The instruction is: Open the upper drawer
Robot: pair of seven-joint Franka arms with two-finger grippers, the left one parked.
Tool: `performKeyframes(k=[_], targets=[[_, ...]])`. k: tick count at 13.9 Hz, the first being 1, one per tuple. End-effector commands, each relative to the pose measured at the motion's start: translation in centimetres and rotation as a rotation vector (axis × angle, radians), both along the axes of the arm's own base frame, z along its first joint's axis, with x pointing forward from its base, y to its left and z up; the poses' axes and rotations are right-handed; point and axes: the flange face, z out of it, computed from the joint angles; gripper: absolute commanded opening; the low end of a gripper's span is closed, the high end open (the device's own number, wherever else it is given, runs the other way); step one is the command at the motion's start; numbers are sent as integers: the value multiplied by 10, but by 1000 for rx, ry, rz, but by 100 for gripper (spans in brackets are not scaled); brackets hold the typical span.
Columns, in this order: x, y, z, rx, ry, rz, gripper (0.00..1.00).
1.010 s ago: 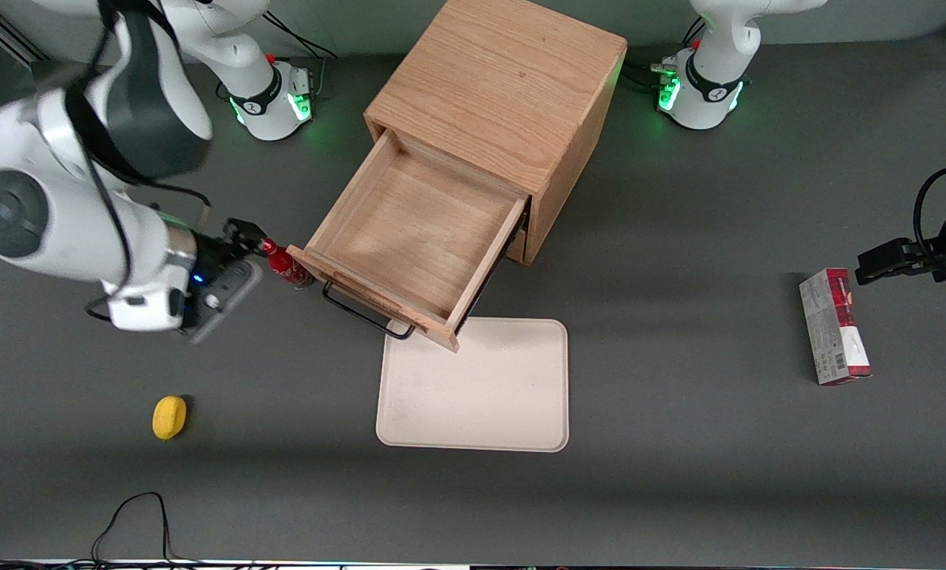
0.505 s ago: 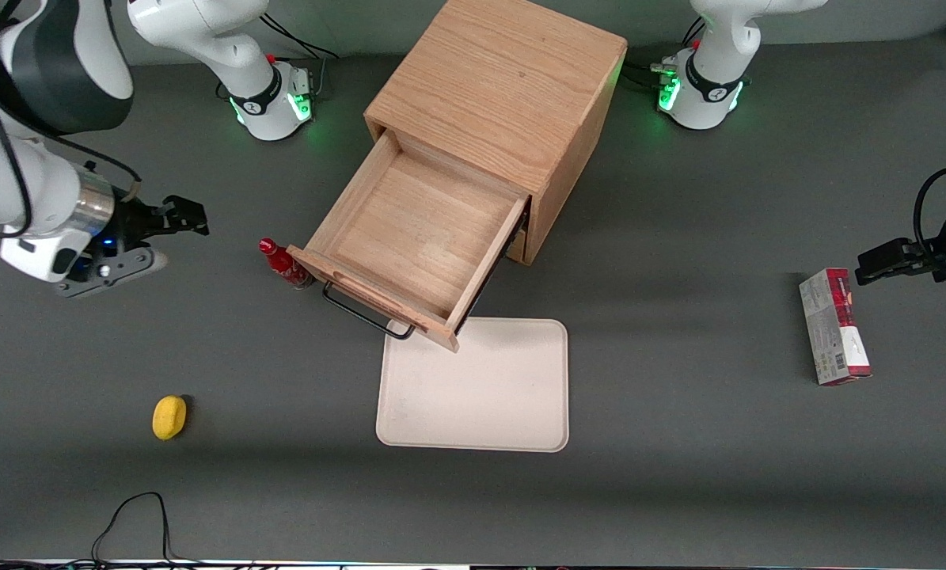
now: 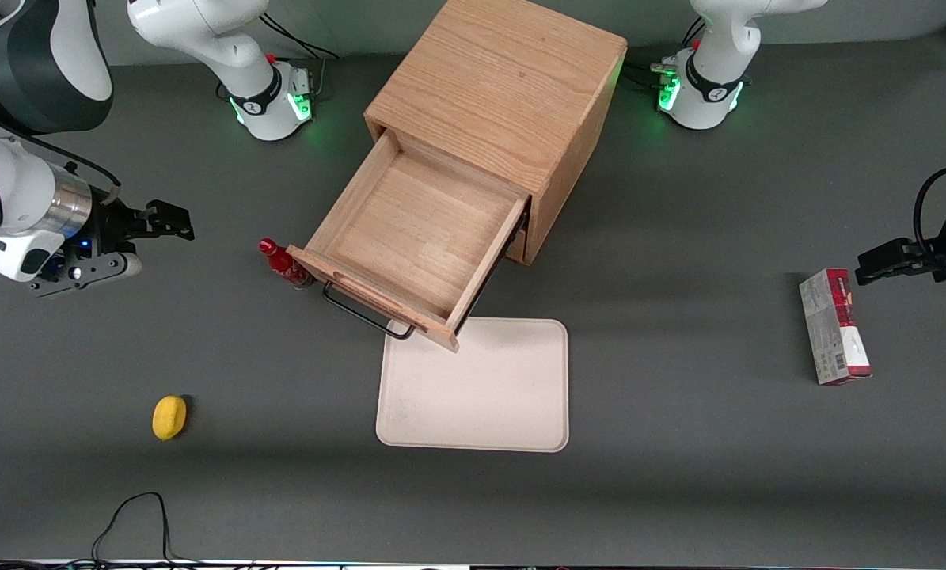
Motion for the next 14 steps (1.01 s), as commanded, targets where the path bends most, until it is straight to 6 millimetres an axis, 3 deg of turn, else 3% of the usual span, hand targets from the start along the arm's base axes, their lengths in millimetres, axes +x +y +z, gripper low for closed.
performKeyframes(k=[1, 2, 4, 7, 14], targets=[[-7, -14, 16, 34, -25, -62, 100], [-11, -20, 25, 55, -38, -75, 100], [-29, -11, 40, 52, -70, -57, 100], [-52, -4, 33, 42, -144, -40, 100], [-32, -2, 31, 55, -96, -29, 100]])
